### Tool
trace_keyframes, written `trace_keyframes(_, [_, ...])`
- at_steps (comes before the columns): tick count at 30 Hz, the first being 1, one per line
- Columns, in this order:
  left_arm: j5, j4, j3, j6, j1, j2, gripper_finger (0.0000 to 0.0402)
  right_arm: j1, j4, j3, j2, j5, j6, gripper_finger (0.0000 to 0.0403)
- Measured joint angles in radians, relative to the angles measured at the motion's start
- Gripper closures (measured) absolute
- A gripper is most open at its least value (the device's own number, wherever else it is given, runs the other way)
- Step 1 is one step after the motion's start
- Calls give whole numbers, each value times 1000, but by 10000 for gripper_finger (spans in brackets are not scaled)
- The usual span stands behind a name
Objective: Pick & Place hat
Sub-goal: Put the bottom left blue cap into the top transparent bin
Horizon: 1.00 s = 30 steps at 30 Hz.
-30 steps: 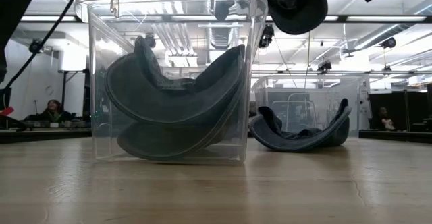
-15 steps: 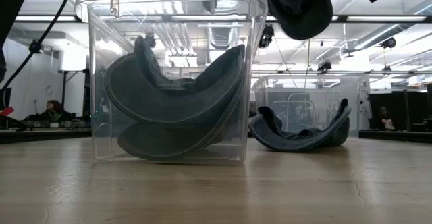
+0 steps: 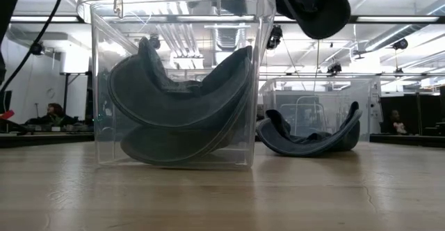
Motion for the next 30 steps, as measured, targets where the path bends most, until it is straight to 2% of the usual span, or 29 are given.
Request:
trace_keyframes(5, [-55, -202, 0, -45, -1, -45, 339, -35, -239, 161, 102, -75, -7, 394])
trace_keyframes(9, [-139, -395, -19, -154, -3, -73, 339, -84, -377, 275, 210, -132, -82, 394])
trace_keyframes(12, [-240, -485, -76, -259, -8, -106, 339, -134, -453, 354, 280, -159, -157, 394])
trace_keyframes(16, [-334, -491, -217, -355, -24, -194, 339, -218, -485, 438, 352, -237, -284, 394])
trace_keyframes(20, [-338, -420, -410, -434, -35, -326, 339, -314, -486, 485, 404, -352, -396, 394])
trace_keyframes(23, [-313, -294, -568, -443, -40, -448, 339, -380, -488, 500, 442, -427, -483, 394])
trace_keyframes(26, [-248, -139, -719, -377, -40, -571, 339, -429, -487, 508, 478, -486, -564, 394])
trace_keyframes(30, [-144, 114, -909, -213, -40, -728, 339, -480, -488, 517, 533, -515, -604, 394])
